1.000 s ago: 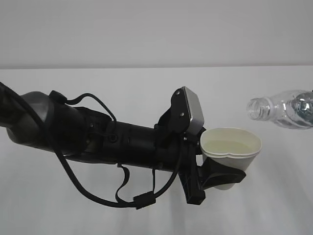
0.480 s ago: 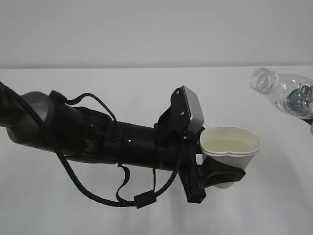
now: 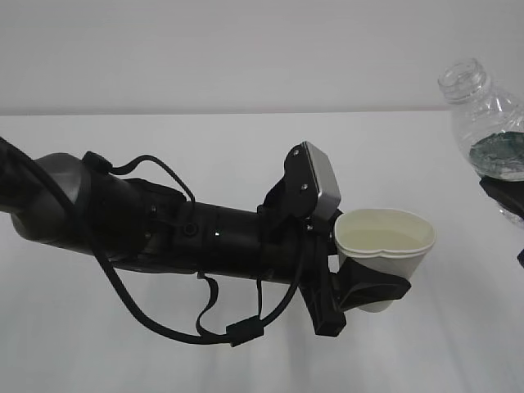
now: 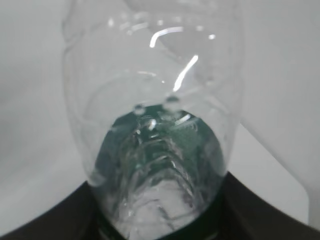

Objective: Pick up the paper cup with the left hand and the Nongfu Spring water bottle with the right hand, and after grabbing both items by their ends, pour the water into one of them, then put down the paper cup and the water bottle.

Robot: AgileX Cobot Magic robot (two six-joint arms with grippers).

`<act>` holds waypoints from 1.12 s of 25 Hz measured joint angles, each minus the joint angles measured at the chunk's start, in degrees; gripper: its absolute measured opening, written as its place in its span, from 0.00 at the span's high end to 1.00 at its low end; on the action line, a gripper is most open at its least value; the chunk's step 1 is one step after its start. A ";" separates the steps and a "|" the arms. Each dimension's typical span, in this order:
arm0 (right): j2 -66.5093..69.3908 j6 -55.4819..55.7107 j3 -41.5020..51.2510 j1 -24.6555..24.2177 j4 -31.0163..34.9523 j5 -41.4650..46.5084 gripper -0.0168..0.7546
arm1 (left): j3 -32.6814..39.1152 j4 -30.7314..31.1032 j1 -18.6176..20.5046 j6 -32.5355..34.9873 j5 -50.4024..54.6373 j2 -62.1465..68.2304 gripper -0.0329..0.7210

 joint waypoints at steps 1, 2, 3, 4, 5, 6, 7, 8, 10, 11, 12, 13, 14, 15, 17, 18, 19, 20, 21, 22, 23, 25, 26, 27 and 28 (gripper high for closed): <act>0.00 1.16 0.00 0.00 0.00 -0.69 0.52 | 0.00 -0.10 0.00 0.00 0.00 0.00 0.44; 0.00 2.53 0.00 0.00 0.00 -1.15 0.52 | 0.00 -0.24 0.00 0.00 0.08 0.00 0.44; 0.00 3.41 0.00 0.00 0.13 -1.59 0.52 | 0.00 -0.24 0.00 0.00 0.08 0.00 0.44; 0.00 3.94 0.00 0.00 0.83 -1.84 0.52 | 0.00 -0.24 0.00 0.00 0.08 0.00 0.44; 0.00 4.27 0.00 0.00 1.43 -1.99 0.52 | 0.00 -0.24 0.00 0.00 0.08 0.00 0.44; 0.00 4.55 0.00 0.00 1.78 -2.26 0.52 | 0.00 -0.28 0.00 0.00 0.13 0.00 0.44; 0.00 4.64 0.00 0.00 2.04 -2.27 0.52 | 0.00 -0.28 0.00 0.00 0.13 0.00 0.44; 0.00 4.61 0.00 0.00 2.17 -2.36 0.52 | 0.00 -0.40 0.00 0.00 0.13 0.00 0.44; 0.00 4.67 0.00 0.00 2.38 -2.49 0.52 | 0.00 -0.38 0.00 0.00 0.21 0.00 0.44; 0.00 4.67 0.00 0.00 2.42 -2.49 0.52 | 0.00 -0.38 0.00 0.00 0.21 0.00 0.44; 0.00 4.67 0.00 0.00 2.52 -2.39 0.52 | 0.00 -0.38 0.00 0.00 0.21 0.00 0.44; 0.00 4.67 0.00 0.00 2.52 -2.15 0.52 | 0.00 -0.42 0.00 0.00 0.21 0.00 0.44; 0.00 4.67 0.00 0.00 2.52 -1.92 0.52 | 0.00 -0.42 0.00 0.00 0.21 0.00 0.44; 0.00 4.67 0.00 0.00 2.52 -1.83 0.52 | 0.00 -0.42 0.00 0.00 0.21 0.00 0.44; 0.00 4.67 0.00 0.00 2.52 -1.70 0.52 | 0.00 -0.42 0.00 0.00 0.21 0.00 0.44; 0.00 4.67 0.00 0.00 2.52 -1.59 0.52 | 0.00 -0.42 0.00 0.00 0.21 0.00 0.44; 0.00 4.67 0.00 0.00 2.52 -1.47 0.52 | 0.00 -0.42 0.00 0.00 0.21 0.00 0.44; 0.00 4.67 0.00 0.00 2.52 -1.36 0.52 | 0.00 -0.42 0.00 0.00 0.21 0.00 0.44; 0.00 4.67 0.00 0.00 2.52 -1.24 0.52 | 0.00 -0.42 0.00 0.00 0.21 0.00 0.44; 0.43 4.67 0.00 0.00 2.52 -1.25 0.52 | 0.00 -0.42 0.00 0.00 0.21 0.00 0.44; 1.02 4.67 0.00 0.00 2.52 -1.25 0.52 | 0.00 -0.42 0.00 0.00 0.21 0.00 0.44; 2.55 4.67 0.00 0.00 2.52 -1.25 0.52 | 0.00 -0.42 0.00 0.00 0.21 0.00 0.44; 3.44 4.67 0.00 0.00 2.52 -1.36 0.52 | 0.00 -0.42 0.00 0.00 0.21 0.00 0.44; 4.29 4.67 0.00 0.00 2.65 -1.69 0.52 | 0.00 -0.42 0.00 0.00 0.21 0.00 0.44; 5.04 4.67 0.00 0.00 3.09 -2.44 0.52 | 0.00 -0.42 0.00 0.00 0.21 0.00 0.44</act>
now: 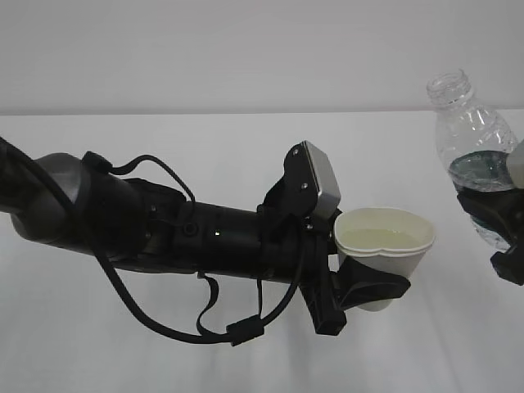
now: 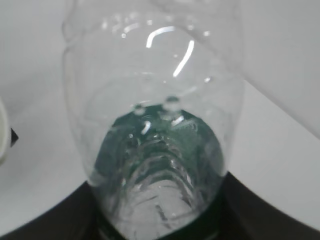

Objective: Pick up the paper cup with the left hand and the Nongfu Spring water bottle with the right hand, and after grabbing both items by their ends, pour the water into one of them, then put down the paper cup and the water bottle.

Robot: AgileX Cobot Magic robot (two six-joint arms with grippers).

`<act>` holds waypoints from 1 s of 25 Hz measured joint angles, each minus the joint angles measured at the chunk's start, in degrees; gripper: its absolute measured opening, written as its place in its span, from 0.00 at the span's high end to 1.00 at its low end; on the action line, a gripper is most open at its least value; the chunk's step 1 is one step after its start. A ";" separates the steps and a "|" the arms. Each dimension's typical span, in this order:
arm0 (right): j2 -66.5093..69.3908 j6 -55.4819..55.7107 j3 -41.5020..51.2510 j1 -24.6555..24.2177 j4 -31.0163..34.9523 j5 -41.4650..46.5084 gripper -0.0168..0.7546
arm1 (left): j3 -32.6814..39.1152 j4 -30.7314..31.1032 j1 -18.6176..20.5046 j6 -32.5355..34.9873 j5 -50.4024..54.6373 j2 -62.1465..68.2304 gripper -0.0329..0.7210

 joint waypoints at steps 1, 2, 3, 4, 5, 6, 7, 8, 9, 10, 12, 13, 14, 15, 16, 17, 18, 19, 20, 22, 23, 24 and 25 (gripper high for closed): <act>0.50 0.00 0.00 0.00 0.68 -0.71 0.52 | 0.00 0.00 0.00 0.00 0.00 0.00 0.44; 1.00 0.00 0.00 0.00 1.16 -1.32 0.52 | 0.00 0.00 0.00 0.00 0.00 0.00 0.44; 1.29 0.00 -0.09 0.00 1.82 -1.73 0.52 | 0.00 0.00 0.00 0.00 0.00 0.00 0.44; 1.57 0.00 -0.09 0.00 2.32 -1.99 0.52 | 0.00 -0.09 0.00 0.00 0.00 0.00 0.44; 1.80 0.00 -0.09 0.00 2.82 -1.99 0.52 | 0.00 -0.09 0.00 0.00 0.00 0.00 0.44; 2.02 0.00 -0.09 0.00 3.04 -1.99 0.52 | 0.00 -0.09 0.00 0.00 0.00 0.00 0.44; 2.15 0.00 -0.09 0.00 3.16 -1.99 0.52 | 0.00 -0.09 0.00 0.00 0.00 0.00 0.44; 2.28 0.00 -0.09 -0.10 3.30 -1.99 0.52 | 0.00 -0.09 0.00 0.00 0.00 0.00 0.44; 2.37 0.00 -0.09 -0.44 3.42 -1.99 0.52 | 0.00 -0.09 0.00 0.00 0.00 0.00 0.44; 2.63 0.00 -0.09 -1.08 3.74 -2.27 0.52 | 0.00 -0.09 0.00 0.00 0.00 0.00 0.44; 3.24 0.00 -0.09 -3.07 4.57 -3.32 0.52 | 0.00 -0.09 0.00 0.00 0.00 0.00 0.44; 3.47 0.00 -0.09 -4.34 4.97 -4.03 0.52 | 0.00 -0.09 0.00 0.00 0.00 0.00 0.44; 3.63 0.00 -0.09 -5.59 5.60 -4.94 0.52 | 0.00 -0.09 0.00 0.00 0.00 0.00 0.44; 3.87 0.00 -0.09 -6.72 6.05 -5.73 0.52 | 0.00 -0.09 0.00 0.00 0.00 0.00 0.44; 4.00 0.00 -0.09 -7.48 6.52 -6.73 0.52 | 0.00 -0.09 0.00 0.00 0.00 0.00 0.44; 4.10 0.00 -0.09 -7.99 7.06 -7.29 0.52 | 0.00 -0.09 0.00 0.00 0.00 0.00 0.44; 4.10 0.00 -0.09 -8.29 7.52 -7.71 0.52 | 0.00 -0.09 0.00 0.00 0.00 0.00 0.44; 4.21 0.00 -0.09 -8.43 7.92 -7.92 0.52 | 0.00 -0.09 0.00 0.00 0.00 0.00 0.44; 4.21 0.00 -0.09 -8.52 8.05 -8.08 0.52 | 0.00 -0.09 0.00 0.00 0.00 0.00 0.44; 4.44 0.00 -0.09 -8.52 8.29 -8.44 0.52 | 0.00 -0.09 0.00 0.00 0.00 0.00 0.44; 4.67 0.00 -0.13 -8.52 8.45 -8.84 0.52 | 0.00 -0.09 0.00 0.00 0.00 0.00 0.44; 4.97 0.00 -0.13 -8.52 8.72 -9.13 0.52 | 0.00 -0.09 0.00 0.00 0.00 0.00 0.44; 5.47 0.00 -0.13 -8.52 8.84 -9.43 0.52 | 0.00 -0.09 0.00 0.00 0.00 0.00 0.44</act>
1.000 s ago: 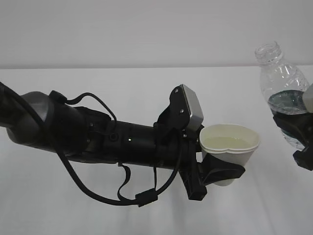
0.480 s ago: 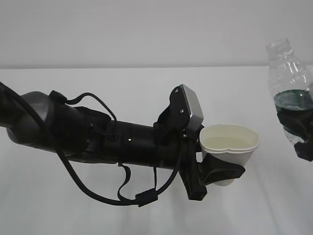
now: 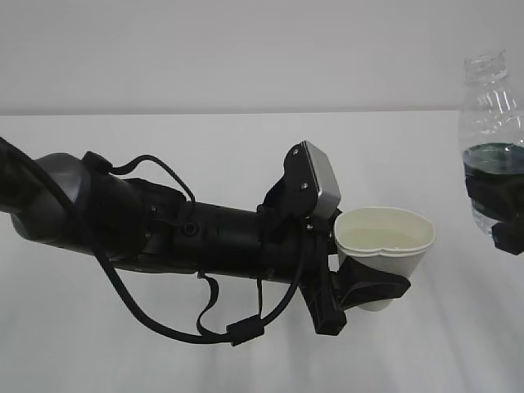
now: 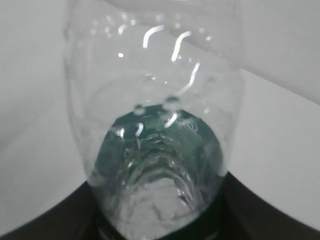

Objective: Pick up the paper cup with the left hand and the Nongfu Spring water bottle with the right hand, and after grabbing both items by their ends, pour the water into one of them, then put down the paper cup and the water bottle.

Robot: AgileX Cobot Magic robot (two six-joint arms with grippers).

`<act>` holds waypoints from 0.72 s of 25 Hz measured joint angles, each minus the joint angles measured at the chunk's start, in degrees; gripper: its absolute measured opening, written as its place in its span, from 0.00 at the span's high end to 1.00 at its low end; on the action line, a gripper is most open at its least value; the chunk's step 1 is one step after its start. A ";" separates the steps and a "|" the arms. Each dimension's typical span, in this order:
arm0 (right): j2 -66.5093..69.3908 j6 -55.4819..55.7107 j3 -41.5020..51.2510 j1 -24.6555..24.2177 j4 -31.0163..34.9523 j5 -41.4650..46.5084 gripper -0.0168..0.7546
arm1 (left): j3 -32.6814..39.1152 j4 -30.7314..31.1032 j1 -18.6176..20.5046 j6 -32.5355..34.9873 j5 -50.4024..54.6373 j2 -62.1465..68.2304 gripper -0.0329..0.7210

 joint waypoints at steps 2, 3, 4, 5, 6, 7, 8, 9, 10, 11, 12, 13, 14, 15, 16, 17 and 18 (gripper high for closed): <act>1.56 -0.11 0.00 0.00 0.80 -1.09 0.52 | 0.00 0.00 0.00 0.00 0.00 0.00 0.44; 2.38 -0.32 0.00 0.00 1.68 -1.86 0.52 | 0.00 0.00 0.00 0.00 0.00 0.00 0.44; 3.40 -0.61 0.00 0.00 2.65 -2.57 0.52 | 0.00 0.00 0.00 0.00 0.00 0.00 0.44; 4.45 -1.20 0.00 0.00 3.76 -3.47 0.52 | 0.00 0.00 0.00 0.00 0.00 0.00 0.44; 5.51 -2.14 0.00 0.00 5.38 -4.48 0.52 | 0.00 0.00 0.00 0.00 0.00 0.00 0.44; 6.32 -3.11 0.00 0.00 7.32 -5.57 0.52 | 0.00 0.00 0.00 0.00 0.05 0.00 0.44; 7.24 -4.39 -0.09 0.00 9.42 -6.45 0.52 | 0.00 0.00 0.00 0.00 0.05 0.00 0.44; 8.09 -5.68 -0.09 0.00 11.29 -7.71 0.52 | 0.00 0.00 0.00 0.00 0.05 0.00 0.44; 8.78 -6.77 -0.13 0.00 13.44 -8.97 0.52 | 0.00 0.00 0.00 0.00 0.05 0.00 0.44; 9.64 -7.96 -0.22 0.00 15.37 -10.06 0.52 | 0.00 0.00 0.00 0.00 0.05 0.00 0.44; 10.57 -9.00 -0.26 0.00 16.79 -11.24 0.52 | 0.00 0.00 0.00 0.00 0.05 0.00 0.44; 11.58 -9.98 -0.26 0.00 18.32 -12.54 0.52 | 0.00 0.00 0.00 0.00 0.05 0.00 0.44; 12.47 -10.77 -0.26 0.00 19.64 -13.61 0.52 | 0.00 0.00 0.00 0.00 0.13 0.00 0.44; 13.60 -11.58 -0.26 0.00 20.69 -14.58 0.52 | 0.00 0.00 0.00 0.00 0.13 0.00 0.44; 14.79 -12.39 -0.26 0.00 21.84 -15.84 0.52 | 0.00 0.00 0.00 0.00 0.13 0.00 0.44; 15.80 -12.88 -0.26 0.00 22.94 -17.22 0.52 | 0.00 0.00 0.00 0.00 0.19 0.00 0.44; 17.05 -13.60 -0.26 0.00 24.09 -18.45 0.52 | 0.00 0.00 0.00 0.00 0.19 0.00 0.44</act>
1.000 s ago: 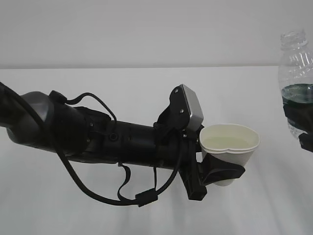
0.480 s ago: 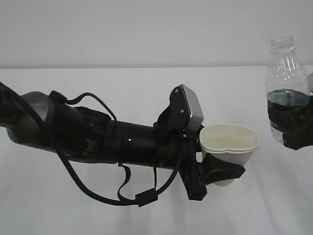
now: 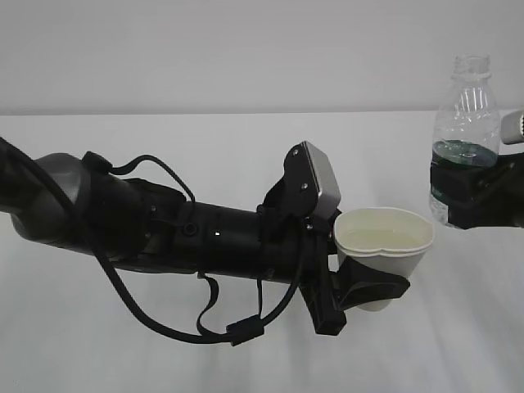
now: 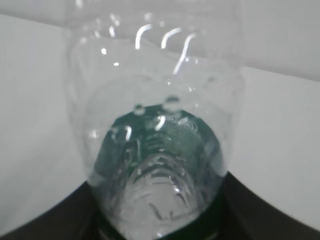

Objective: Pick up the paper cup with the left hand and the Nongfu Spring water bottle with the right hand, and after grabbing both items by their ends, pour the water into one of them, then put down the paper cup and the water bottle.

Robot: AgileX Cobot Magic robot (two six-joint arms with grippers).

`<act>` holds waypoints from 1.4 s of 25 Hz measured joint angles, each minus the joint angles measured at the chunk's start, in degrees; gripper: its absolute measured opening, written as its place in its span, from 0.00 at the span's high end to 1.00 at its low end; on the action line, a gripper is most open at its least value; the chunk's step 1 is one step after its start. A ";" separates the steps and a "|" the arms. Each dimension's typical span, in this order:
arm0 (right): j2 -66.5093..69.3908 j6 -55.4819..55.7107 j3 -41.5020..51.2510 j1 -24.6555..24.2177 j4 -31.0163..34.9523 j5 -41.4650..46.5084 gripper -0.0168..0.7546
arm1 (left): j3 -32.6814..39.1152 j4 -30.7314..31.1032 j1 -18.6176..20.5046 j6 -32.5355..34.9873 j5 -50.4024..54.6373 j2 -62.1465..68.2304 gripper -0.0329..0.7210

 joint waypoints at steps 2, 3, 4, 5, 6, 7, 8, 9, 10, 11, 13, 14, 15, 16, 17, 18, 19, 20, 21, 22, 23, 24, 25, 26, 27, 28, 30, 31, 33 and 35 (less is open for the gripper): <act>2.34 -1.25 -0.09 0.00 1.85 -3.34 0.52 | 0.00 0.00 0.00 0.00 0.08 0.00 0.44; 3.67 -1.80 -0.09 0.00 2.80 -5.01 0.52 | 0.00 0.00 0.00 0.00 0.08 0.00 0.44; 4.96 -2.38 -0.09 0.00 3.54 -6.31 0.52 | 0.00 0.00 0.00 0.00 0.08 0.00 0.44; 6.19 -3.10 -0.23 0.00 4.34 -7.71 0.52 | 0.00 0.00 0.00 0.00 0.08 0.10 0.44; 7.16 -3.52 -0.36 0.00 5.15 -9.13 0.52 | 0.00 0.00 0.00 0.00 0.14 0.08 0.44; 8.28 -4.03 -0.36 0.00 6.02 -10.23 0.52 | 0.00 0.00 0.00 0.00 0.14 0.08 0.44; 9.36 -4.41 -0.36 0.00 6.68 -11.60 0.52 | 0.00 0.00 0.00 0.00 0.23 0.08 0.44; 10.23 -4.71 -0.36 0.00 7.41 -13.02 0.52 | 0.00 0.00 0.00 0.00 0.23 0.08 0.44; 11.25 -4.95 -0.36 0.00 8.28 -14.62 0.52 | 0.00 -0.13 0.00 0.00 0.23 0.08 0.44; 12.24 -4.98 -0.36 0.00 9.02 -16.07 0.52 | 0.00 -0.26 0.00 0.38 0.23 0.08 0.44; 14.07 -5.47 -0.44 0.00 10.76 -19.58 0.52 | 0.00 -1.07 0.00 0.70 0.23 0.08 0.44; 15.10 -5.92 -0.44 0.00 11.64 -20.98 0.52 | 0.00 -1.61 0.00 0.81 0.23 0.08 0.44; 16.20 -6.45 -0.44 0.00 12.30 -22.57 0.52 | 0.00 -2.01 0.00 0.97 0.23 0.08 0.44; 17.19 -6.91 -0.57 0.00 13.15 -23.99 0.52 | 0.00 -2.44 0.00 1.00 0.23 0.08 0.44; 18.48 -7.16 -0.57 0.00 13.95 -25.46 0.52 | 0.00 -2.86 0.00 1.14 0.29 0.08 0.44; 19.83 -7.29 -0.57 0.00 14.34 -26.72 0.52 | 0.00 -3.12 0.00 1.51 0.29 0.08 0.44; 21.21 -7.53 -0.57 0.00 14.77 -28.23 0.52 | 0.00 -3.37 0.00 1.77 0.29 0.08 0.44; 22.38 -7.62 -0.70 0.00 15.22 -29.38 0.52 | 0.00 -3.65 0.00 2.07 0.29 0.08 0.44; 23.85 -7.88 -0.84 0.00 15.77 -29.93 0.52 | 0.00 -3.94 0.00 2.21 0.29 0.08 0.44; 25.31 -8.11 -1.07 0.00 16.27 -30.16 0.52 | 0.00 -4.22 0.00 2.30 0.29 0.08 0.44; 26.44 -8.70 -1.19 0.00 16.79 -30.15 0.52 | 0.00 -4.33 0.00 2.44 0.29 0.08 0.44; 27.62 -9.33 -1.31 0.00 17.22 -30.15 0.52 | 0.00 -4.33 0.00 2.59 0.29 0.08 0.44; 28.55 -10.13 -1.40 0.00 17.38 -30.15 0.52 | 0.00 -4.45 0.00 2.64 0.29 0.08 0.44; 29.17 -10.83 -1.54 0.00 17.60 -30.15 0.52 | 0.00 -4.45 0.00 2.72 0.29 0.08 0.44; 29.55 -11.23 -1.79 0.00 17.63 -30.15 0.52 | 0.00 -4.45 0.00 2.84 0.29 0.08 0.44; 29.85 -11.47 -2.02 0.00 17.74 -30.18 0.52 | 0.00 -4.45 0.00 2.87 0.29 0.08 0.44; 30.56 -11.76 -2.89 0.00 17.74 -30.29 0.52 | 0.00 -4.45 0.00 2.93 0.29 0.08 0.44; 30.96 -11.85 -3.31 0.00 17.74 -30.28 0.52 | 0.00 -4.45 0.00 2.93 0.29 0.08 0.44; 31.86 -12.00 -3.98 0.00 17.77 -30.54 0.52 | 0.00 -4.45 0.00 2.93 0.29 0.08 0.45; 32.84 -12.00 -4.90 0.00 17.77 -30.54 0.52 | 0.00 -4.45 0.00 2.93 0.29 0.08 0.45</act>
